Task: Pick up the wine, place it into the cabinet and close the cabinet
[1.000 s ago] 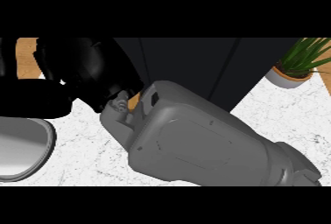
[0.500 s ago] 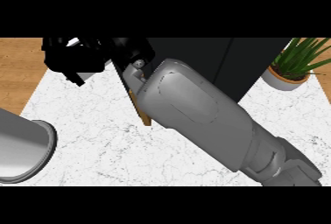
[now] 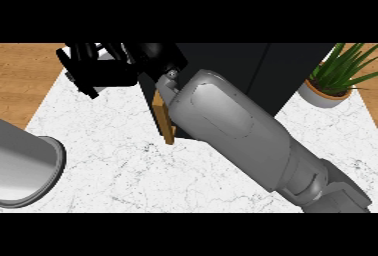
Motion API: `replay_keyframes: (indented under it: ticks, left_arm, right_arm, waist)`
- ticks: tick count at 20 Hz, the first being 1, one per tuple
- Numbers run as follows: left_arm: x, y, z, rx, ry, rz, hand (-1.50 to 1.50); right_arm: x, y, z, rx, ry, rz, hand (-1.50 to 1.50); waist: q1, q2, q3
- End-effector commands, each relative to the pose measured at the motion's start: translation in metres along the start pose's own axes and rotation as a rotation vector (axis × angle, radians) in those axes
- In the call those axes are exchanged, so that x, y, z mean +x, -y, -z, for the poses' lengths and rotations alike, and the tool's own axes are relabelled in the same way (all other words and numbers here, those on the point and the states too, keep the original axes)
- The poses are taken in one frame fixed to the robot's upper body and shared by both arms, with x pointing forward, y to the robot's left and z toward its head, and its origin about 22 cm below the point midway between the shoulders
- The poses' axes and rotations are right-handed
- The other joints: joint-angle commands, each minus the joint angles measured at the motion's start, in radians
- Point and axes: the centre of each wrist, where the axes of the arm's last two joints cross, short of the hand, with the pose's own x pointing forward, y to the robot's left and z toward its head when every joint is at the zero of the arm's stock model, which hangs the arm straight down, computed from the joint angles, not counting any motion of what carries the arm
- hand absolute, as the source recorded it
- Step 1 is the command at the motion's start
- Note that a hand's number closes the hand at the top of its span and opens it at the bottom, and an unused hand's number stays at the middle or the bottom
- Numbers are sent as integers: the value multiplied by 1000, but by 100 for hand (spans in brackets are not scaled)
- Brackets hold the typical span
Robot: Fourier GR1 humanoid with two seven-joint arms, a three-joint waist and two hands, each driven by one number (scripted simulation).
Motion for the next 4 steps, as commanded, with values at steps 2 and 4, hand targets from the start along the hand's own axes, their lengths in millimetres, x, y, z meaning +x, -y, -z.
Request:
replay_keyframes:
  ticks: [2, 4]
  left_arm:
    - [5, -1, 6, 1, -5, 13, 150]
    - [1, 2, 4, -4, -7, -14, 150]
  right_arm:
    - [-63, 64, -8, -201, -222, -63, 150]
    - [-68, 70, -11, -192, -232, -61, 150]
  waist:
    - [-36, 79, 17]
    - [-36, 78, 17]
